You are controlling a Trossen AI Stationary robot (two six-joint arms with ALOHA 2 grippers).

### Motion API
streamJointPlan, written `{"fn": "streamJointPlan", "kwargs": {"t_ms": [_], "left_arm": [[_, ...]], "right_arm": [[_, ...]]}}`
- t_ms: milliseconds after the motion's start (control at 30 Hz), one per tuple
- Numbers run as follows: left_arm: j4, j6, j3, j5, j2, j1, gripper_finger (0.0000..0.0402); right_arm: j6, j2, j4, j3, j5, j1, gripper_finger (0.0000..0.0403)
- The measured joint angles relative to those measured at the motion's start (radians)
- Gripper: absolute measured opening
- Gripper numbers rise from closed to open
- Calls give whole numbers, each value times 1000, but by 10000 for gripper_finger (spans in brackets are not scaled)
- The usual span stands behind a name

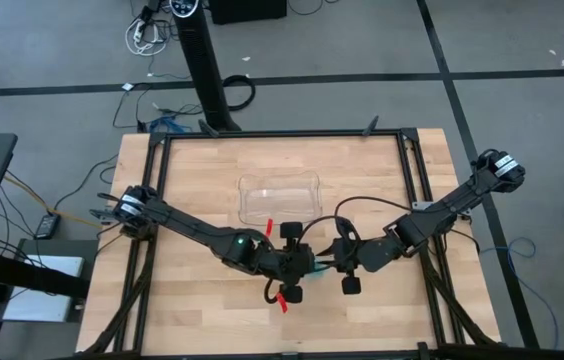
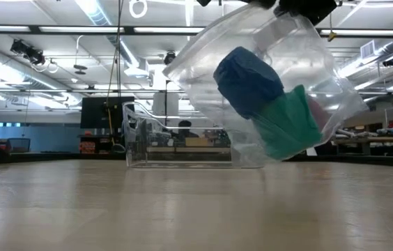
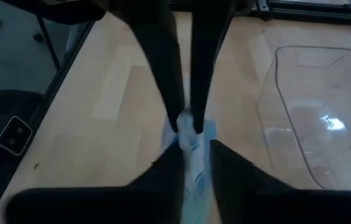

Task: Roll bandage
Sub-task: Close the transparent zip bag

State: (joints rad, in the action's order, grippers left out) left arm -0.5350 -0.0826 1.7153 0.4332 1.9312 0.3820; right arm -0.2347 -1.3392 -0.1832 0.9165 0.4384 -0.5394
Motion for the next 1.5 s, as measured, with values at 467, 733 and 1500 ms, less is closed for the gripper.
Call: {"fn": "streamJointPlan", "kwargs": {"t_ms": [467,733,1500], "left_arm": [[-76,-31,2,4,0,-1,28],[-154,-69,-1,-4,2,4,28],[-38,997,-1,-402,2,44,27]], "right_arm": [[-22,-2,5,0,1,2,0],[-9,-1,-3,0,7,-5,0],[282,0,-58,0,-232,67,99]]}}
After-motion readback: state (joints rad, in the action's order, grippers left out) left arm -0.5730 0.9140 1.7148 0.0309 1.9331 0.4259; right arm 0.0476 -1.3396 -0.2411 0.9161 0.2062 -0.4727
